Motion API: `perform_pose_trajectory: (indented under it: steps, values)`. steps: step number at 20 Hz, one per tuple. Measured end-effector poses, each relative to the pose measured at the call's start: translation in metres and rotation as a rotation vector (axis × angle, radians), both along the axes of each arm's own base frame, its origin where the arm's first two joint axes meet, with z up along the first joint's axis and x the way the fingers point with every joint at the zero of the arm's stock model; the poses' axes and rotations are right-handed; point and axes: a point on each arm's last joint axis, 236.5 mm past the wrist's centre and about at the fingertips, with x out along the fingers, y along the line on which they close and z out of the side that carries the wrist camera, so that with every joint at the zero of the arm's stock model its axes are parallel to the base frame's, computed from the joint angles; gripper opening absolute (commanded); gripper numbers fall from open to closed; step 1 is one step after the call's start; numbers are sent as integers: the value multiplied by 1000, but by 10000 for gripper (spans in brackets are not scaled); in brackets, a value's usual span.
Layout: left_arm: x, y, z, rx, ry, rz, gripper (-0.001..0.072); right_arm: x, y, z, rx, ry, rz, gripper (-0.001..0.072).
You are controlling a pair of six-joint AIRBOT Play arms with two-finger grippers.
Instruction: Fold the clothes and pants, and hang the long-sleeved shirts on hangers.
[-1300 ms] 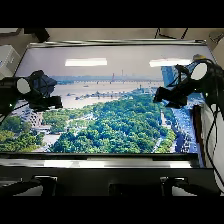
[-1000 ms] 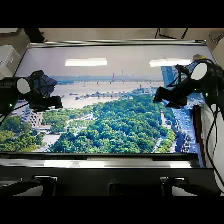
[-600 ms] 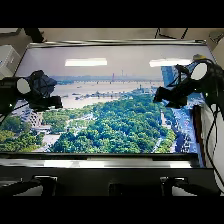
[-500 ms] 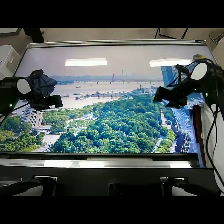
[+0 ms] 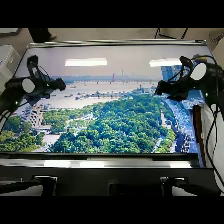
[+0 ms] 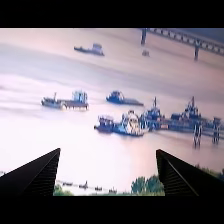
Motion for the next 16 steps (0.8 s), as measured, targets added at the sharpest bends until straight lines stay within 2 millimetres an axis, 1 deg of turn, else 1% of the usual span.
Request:
perform_pose_trajectory:
  steps: [1,2,3,4,5,6,8,9,10,12,14,16]
  values:
    - [18,17,7,-18,-37,43,715,4,-3,1,-10,-19,-4,686]
    - [34,39,12,-47,-56,94,715,8,-5,2,-20,-36,-8,686]
    - [48,66,15,-89,-59,156,714,10,-7,3,-27,-47,-10,686]
    - [55,94,12,-124,-39,216,715,12,-8,4,-32,-53,-10,686]
    - [58,126,6,-177,-9,293,715,12,-9,4,-36,-56,-11,685]
    - [56,153,-4,-237,29,364,715,13,-9,4,-39,-58,-12,685]
    - [43,197,-27,-348,112,480,715,13,-11,3,-45,-58,-12,684]
    - [36,213,-38,-392,151,522,715,13,-11,3,-45,-58,-12,684]
    - [29,226,-48,-423,180,553,715,13,-11,3,-45,-57,-12,684]
    - [19,244,-66,-467,227,601,715,13,-11,3,-46,-57,-12,683]
    - [14,254,-82,-493,254,631,715,13,-12,3,-49,-57,-12,668]
    - [13,259,-97,-507,275,648,715,13,-12,3,-48,-56,-13,668]
